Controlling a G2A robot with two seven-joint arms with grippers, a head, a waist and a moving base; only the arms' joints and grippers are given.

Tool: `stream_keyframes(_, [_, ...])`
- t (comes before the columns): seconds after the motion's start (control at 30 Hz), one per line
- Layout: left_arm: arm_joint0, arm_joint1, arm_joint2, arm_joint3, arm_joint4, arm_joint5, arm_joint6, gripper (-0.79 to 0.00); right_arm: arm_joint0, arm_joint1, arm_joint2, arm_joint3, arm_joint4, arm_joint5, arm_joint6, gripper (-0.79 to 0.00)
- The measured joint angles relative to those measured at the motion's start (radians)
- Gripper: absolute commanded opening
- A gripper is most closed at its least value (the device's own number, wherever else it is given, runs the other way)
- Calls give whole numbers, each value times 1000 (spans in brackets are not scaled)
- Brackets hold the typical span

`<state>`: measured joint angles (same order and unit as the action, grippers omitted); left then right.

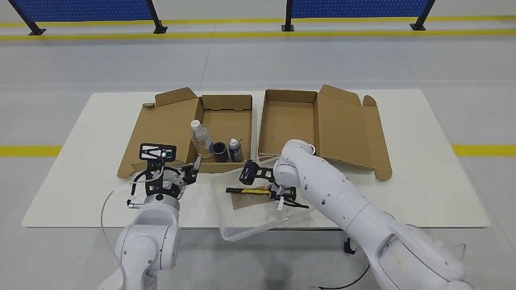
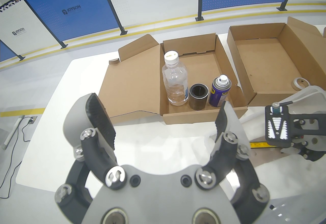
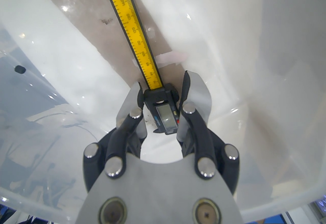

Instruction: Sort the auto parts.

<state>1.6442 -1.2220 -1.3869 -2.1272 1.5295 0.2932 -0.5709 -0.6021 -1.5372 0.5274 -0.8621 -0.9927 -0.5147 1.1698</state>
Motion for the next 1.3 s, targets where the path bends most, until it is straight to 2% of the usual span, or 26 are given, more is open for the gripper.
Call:
stream_keyframes(0.07, [0, 0, 0, 0, 0, 0, 0, 0, -1, 0, 2, -6, 4, -1, 5, -557])
stream_keyframes(0.1, [0, 0, 0, 0, 0, 0, 0, 0, -2, 0, 3, -12, 6, -2, 8, -597])
stream_keyframes(0.17, [0, 0, 0, 0, 0, 0, 0, 0, -4, 1, 5, -17, 6, 0, 15, -751])
stream_keyframes(0.2, [0, 0, 0, 0, 0, 0, 0, 0, -5, 2, 6, -20, 6, 4, 18, -785])
stream_keyframes(0.77, [0, 0, 0, 0, 0, 0, 0, 0, -27, 19, 50, -93, 25, 14, 8, -785])
stream_keyframes(1.07, [0, 0, 0, 0, 0, 0, 0, 0, -48, 52, 114, -213, 51, 14, 70, -785])
stream_keyframes(1.3, [0, 0, 0, 0, 0, 0, 0, 0, -111, 93, 203, -357, 97, 16, 87, -785])
